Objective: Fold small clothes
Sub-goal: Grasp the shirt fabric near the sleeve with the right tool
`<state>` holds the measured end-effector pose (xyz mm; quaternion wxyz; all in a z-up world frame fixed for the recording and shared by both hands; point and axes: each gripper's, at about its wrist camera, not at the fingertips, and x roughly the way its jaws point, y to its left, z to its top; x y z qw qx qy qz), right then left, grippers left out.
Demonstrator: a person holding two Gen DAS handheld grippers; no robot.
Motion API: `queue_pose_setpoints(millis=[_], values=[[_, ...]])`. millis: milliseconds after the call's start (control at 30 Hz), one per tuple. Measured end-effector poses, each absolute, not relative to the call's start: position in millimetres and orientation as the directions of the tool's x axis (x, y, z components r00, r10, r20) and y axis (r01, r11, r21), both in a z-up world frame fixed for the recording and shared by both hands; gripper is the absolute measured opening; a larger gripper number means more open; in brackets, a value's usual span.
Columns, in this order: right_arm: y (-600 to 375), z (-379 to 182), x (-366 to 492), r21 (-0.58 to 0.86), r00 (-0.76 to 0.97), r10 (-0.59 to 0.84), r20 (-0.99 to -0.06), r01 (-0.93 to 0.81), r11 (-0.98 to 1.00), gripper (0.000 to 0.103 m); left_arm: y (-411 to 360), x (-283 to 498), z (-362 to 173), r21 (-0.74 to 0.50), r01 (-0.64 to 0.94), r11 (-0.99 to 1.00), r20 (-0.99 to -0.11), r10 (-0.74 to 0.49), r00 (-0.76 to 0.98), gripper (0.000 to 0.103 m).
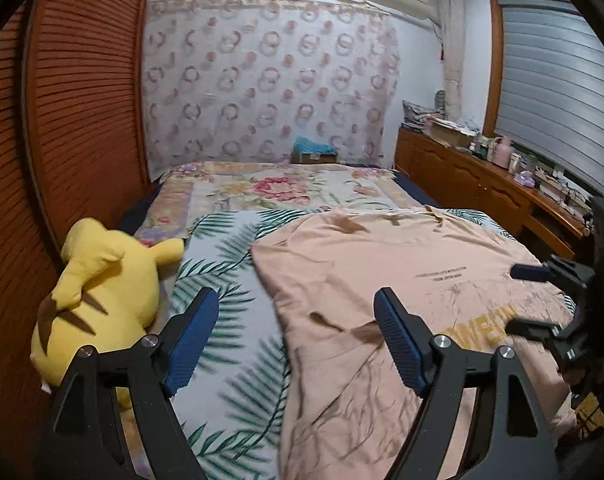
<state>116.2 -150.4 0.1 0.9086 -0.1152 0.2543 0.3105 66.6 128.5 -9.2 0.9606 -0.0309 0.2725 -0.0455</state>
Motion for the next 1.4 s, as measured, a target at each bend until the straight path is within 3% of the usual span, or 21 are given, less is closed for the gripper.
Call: queue_pose_setpoints(millis=[233, 500, 667, 867, 1033, 1400], values=[[-118.6, 2.3, 151.8, -0.045, 0.61, 0.561, -0.56, -0.698, 0.714, 0.06, 150.8, 45.7, -30.3, -0.09, 0.011, 0.996, -0.539, -0.058, 0.841, 0.081], [-76.9, -15.4, 207.2, 0.014, 0.498, 0.578, -0.646, -0.75, 0.661, 0.046, 166.6, 33.7, -45.3, -0.107, -0.024, 0.994, -0.554, -0.04, 0.831, 0.081], [-48.9, -22.8, 227.5, 0.04, 0.424, 0.579, -0.697, -0.782, 0.621, 0.044, 172.0, 29.8, -46.8, -0.113, -0.037, 0.993, -0.556, -0.032, 0.831, 0.08], [-25.5, -37.3, 243.6, -0.009, 0.431, 0.518, -0.739, -0.775, 0.632, 0.037, 171.7, 26.9, -47.8, -0.114, -0.035, 0.993, -0.559, -0.035, 0.829, 0.08], [-25.0, -37.8, 252.2, -0.054, 0.462, 0.484, -0.743, -0.762, 0.645, 0.004, 170.3, 26.9, -51.4, -0.115, -0.028, 0.993, -0.567, -0.042, 0.822, 0.08], [-89.8, -23.8, 242.0, -0.018, 0.567, 0.504, -0.651, -0.676, 0.737, 0.002, 154.6, 28.7, -50.6, -0.108, 0.007, 0.994, -0.573, -0.068, 0.816, 0.081]])
